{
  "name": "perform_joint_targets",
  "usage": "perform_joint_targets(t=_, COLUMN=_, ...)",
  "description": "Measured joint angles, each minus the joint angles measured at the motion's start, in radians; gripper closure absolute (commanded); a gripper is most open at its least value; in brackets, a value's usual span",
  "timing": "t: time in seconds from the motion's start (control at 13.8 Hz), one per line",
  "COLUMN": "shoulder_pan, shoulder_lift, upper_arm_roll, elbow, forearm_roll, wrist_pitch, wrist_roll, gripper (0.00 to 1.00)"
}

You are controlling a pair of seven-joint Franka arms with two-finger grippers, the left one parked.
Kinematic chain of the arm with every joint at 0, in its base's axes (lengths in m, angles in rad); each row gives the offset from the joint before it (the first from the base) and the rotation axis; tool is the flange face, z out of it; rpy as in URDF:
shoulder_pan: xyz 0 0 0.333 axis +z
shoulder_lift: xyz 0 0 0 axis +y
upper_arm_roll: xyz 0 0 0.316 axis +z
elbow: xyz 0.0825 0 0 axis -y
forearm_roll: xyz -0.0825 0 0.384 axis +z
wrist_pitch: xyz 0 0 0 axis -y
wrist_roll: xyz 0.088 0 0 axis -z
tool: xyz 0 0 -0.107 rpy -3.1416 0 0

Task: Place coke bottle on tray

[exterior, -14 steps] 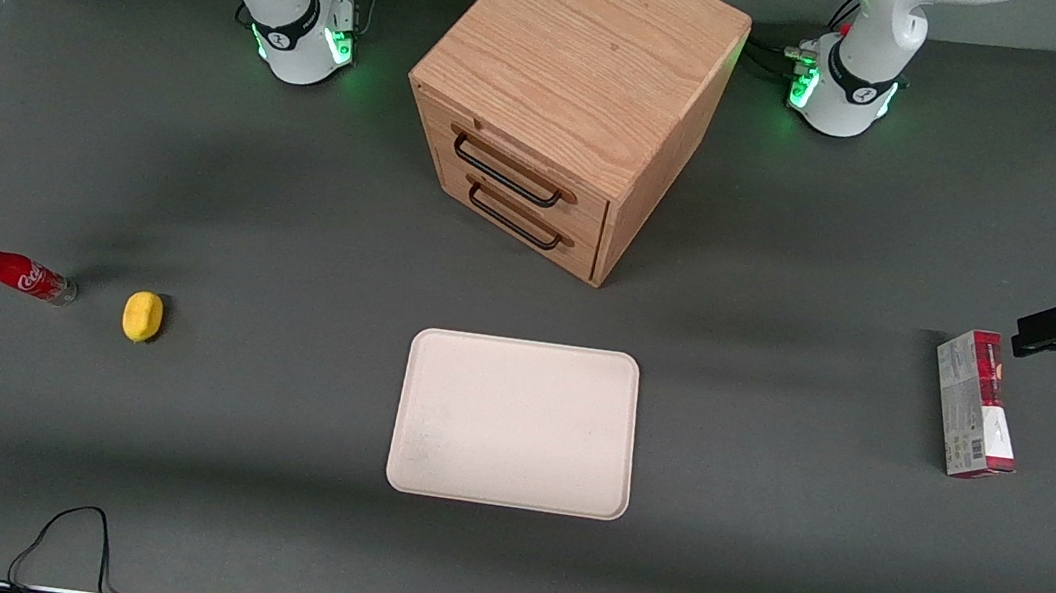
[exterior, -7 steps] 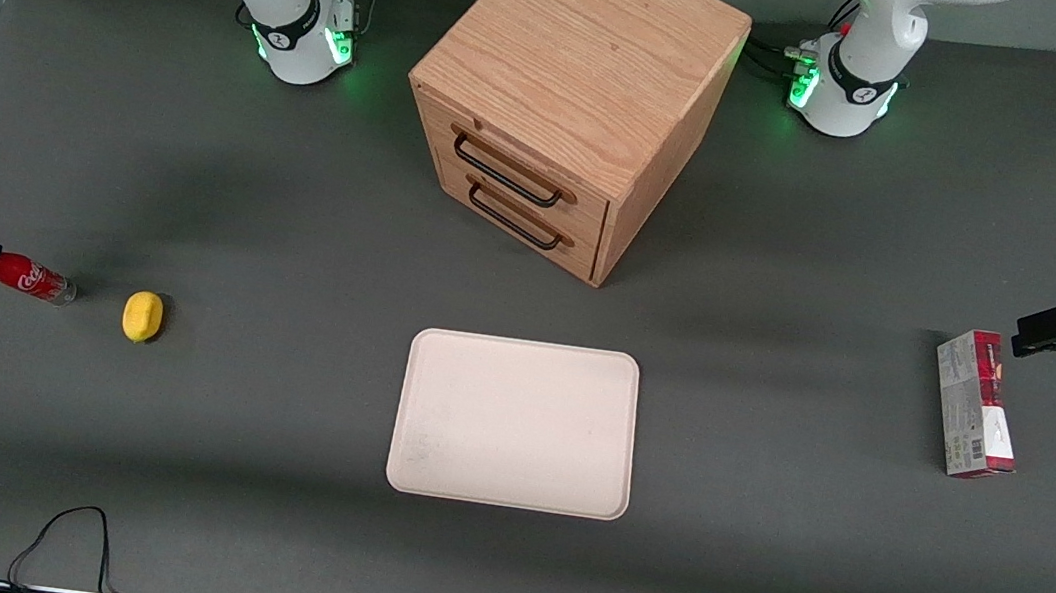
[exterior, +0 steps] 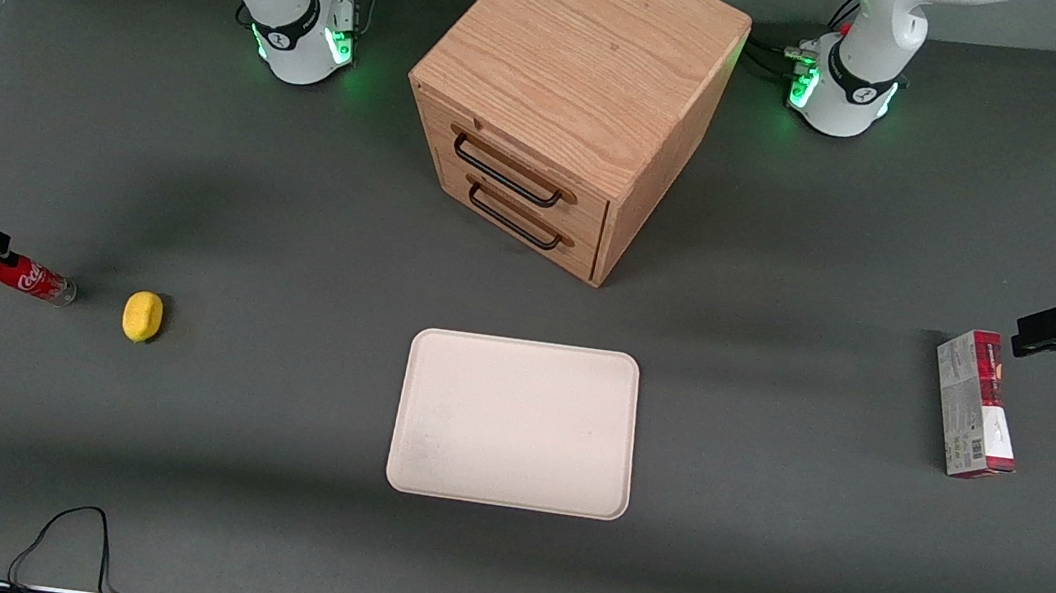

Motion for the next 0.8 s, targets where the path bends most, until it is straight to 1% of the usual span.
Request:
perform_joint_targets(t=0.14, shoulder_pan=0.000, shoulder_lift=0.000, upper_arm_roll=0.000, elbow=-0.005, forearm_roll=0.000, wrist_pitch=0.002, wrist_roll=-0.005, gripper=0.00)
perform_joint_targets(t=0.22, shoulder_pan=0.000, shoulder_lift=0.000, upper_arm_roll=0.000, elbow=-0.005, forearm_roll=0.000, wrist_pitch=0.002, wrist_roll=-0.008, gripper=0.02)
perform_joint_targets(t=0.29, shoulder_pan=0.000, shoulder_lift=0.000, upper_arm_roll=0.000, elbow=-0.005, forearm_roll=0.000, wrist_pitch=0.002, wrist_roll=-0.009, gripper=0.16)
perform_joint_targets(t=0.36, shoulder_pan=0.000, shoulder_lift=-0.001, upper_arm_roll=0.000, elbow=-0.005, forearm_roll=0.000, wrist_pitch=0.002, wrist_roll=-0.011, gripper=0.43)
perform_joint_targets(t=0.43, shoulder_pan=0.000, shoulder_lift=-0.001, upper_arm_roll=0.000, elbow=-0.005, forearm_roll=0.000, wrist_pitch=0.002, wrist_roll=-0.013, gripper=0.61)
perform_joint_targets(t=0.51, shoulder_pan=0.000, shoulder_lift=-0.001, upper_arm_roll=0.000, elbow=-0.005, forearm_roll=0.000, wrist_pitch=0.002, wrist_roll=-0.014, gripper=0.75)
perform_joint_targets(t=0.58, shoulder_pan=0.000, shoulder_lift=-0.001, upper_arm_roll=0.000, elbow=-0.005, forearm_roll=0.000, wrist_pitch=0.002, wrist_roll=-0.016, gripper=0.84)
perform_joint_targets(t=0.72, shoulder_pan=0.000, shoulder_lift=-0.001, upper_arm_roll=0.000, elbow=-0.005, forearm_roll=0.000, wrist_pitch=0.002, wrist_roll=-0.017, gripper=0.90)
perform_joint_targets(t=0.8, shoulder_pan=0.000, shoulder_lift=-0.001, upper_arm_roll=0.000, elbow=-0.005, forearm_roll=0.000, wrist_pitch=0.002, wrist_roll=-0.018, gripper=0.90)
